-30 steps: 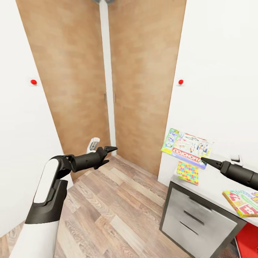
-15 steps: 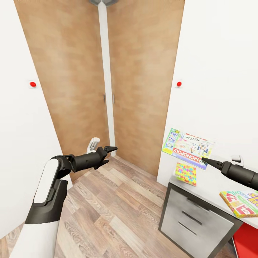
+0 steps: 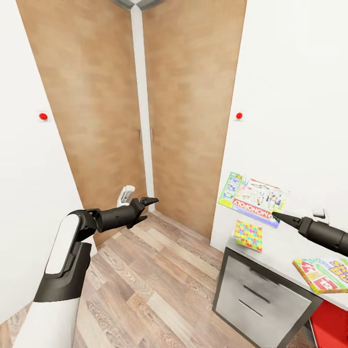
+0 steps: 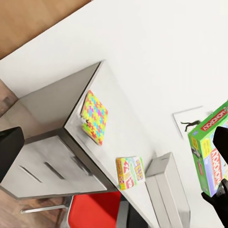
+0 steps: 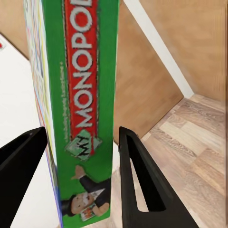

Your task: Put all the toys in the child's room - the three board games (two on the bed and one on the table), the two jigsaw puzzles on the table, and the tennis ball on the table - inside the toy box on the table in the child's room.

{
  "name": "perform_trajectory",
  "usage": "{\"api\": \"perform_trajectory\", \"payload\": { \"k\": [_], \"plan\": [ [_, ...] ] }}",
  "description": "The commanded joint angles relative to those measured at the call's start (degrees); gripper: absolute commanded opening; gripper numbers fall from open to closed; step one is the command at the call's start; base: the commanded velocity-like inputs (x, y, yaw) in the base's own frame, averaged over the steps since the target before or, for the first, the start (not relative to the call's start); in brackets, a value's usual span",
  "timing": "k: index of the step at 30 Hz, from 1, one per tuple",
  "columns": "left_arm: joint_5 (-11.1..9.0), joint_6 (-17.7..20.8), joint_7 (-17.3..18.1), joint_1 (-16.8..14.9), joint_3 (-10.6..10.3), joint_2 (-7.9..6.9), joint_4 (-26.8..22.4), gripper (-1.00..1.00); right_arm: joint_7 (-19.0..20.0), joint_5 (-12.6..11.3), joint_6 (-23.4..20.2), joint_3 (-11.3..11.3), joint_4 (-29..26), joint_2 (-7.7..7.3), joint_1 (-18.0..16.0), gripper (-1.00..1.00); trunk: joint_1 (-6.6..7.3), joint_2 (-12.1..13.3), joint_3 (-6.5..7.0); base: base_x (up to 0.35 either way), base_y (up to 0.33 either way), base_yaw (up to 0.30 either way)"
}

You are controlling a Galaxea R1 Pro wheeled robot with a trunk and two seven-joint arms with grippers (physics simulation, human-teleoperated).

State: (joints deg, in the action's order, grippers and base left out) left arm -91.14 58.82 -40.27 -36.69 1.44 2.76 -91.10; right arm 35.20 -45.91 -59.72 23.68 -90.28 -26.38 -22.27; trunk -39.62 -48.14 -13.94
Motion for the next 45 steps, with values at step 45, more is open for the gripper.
{"api": "perform_trajectory", "payload": {
  "k": [45],
  "plan": [
    [-0.55, 0.12, -0.56, -0.05, 0.06, 0.14, 0.04, 1.0, -0.11, 0.49, -0.28, 0.14, -0.34, -1.72, -0.14, -1.0, 9.88, 18.0, 8.0, 0.0, 0.0, -0.279]
  ]
}}
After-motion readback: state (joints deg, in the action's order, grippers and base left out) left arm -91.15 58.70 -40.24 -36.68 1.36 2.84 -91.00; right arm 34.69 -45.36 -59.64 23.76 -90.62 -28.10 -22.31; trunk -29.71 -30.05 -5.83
